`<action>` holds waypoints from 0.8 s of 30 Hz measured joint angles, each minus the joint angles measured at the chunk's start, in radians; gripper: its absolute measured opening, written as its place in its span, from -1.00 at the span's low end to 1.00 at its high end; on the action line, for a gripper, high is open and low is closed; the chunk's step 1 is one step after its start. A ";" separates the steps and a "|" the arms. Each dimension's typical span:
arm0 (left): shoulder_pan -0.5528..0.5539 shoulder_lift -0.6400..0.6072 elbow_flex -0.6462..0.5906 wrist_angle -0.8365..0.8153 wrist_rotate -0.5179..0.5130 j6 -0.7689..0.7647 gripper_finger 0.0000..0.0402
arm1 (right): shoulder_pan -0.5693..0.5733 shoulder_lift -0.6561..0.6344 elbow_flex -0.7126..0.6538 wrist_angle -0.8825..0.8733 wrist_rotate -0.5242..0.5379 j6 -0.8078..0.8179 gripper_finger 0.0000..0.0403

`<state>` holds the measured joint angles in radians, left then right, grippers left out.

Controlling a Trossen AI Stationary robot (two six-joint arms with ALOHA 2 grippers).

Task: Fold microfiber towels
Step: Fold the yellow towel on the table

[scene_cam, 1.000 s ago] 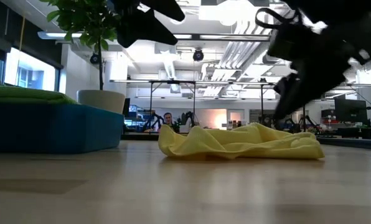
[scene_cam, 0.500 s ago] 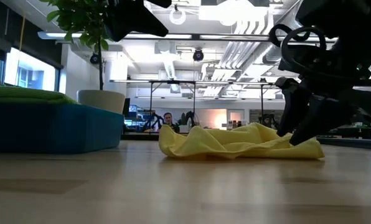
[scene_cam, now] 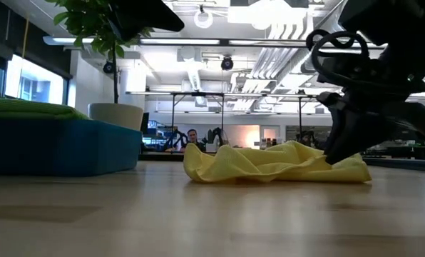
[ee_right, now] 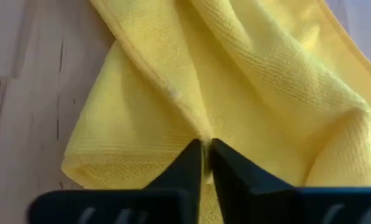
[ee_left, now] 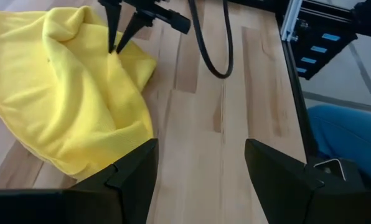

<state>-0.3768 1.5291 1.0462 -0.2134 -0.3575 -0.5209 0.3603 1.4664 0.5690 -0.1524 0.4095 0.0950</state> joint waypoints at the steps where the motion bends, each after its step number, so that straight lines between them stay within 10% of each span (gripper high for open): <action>1: -0.004 0.000 0.000 0.000 -0.007 0.000 0.13 | 0.000 -0.001 0.000 0.000 -0.001 0.021 -0.92; 14: -0.013 0.032 0.001 -0.009 -0.104 -0.003 0.13 | 0.015 -0.001 0.167 -0.134 -0.292 0.460 -0.99; 24: -0.011 0.220 0.000 0.026 -0.084 0.319 0.13 | 0.100 -0.002 0.396 -0.431 -0.327 0.670 -1.00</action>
<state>-0.3875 1.7490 1.0458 -0.1876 -0.4418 -0.2016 0.4607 1.4643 0.9651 -0.5830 0.0828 0.7645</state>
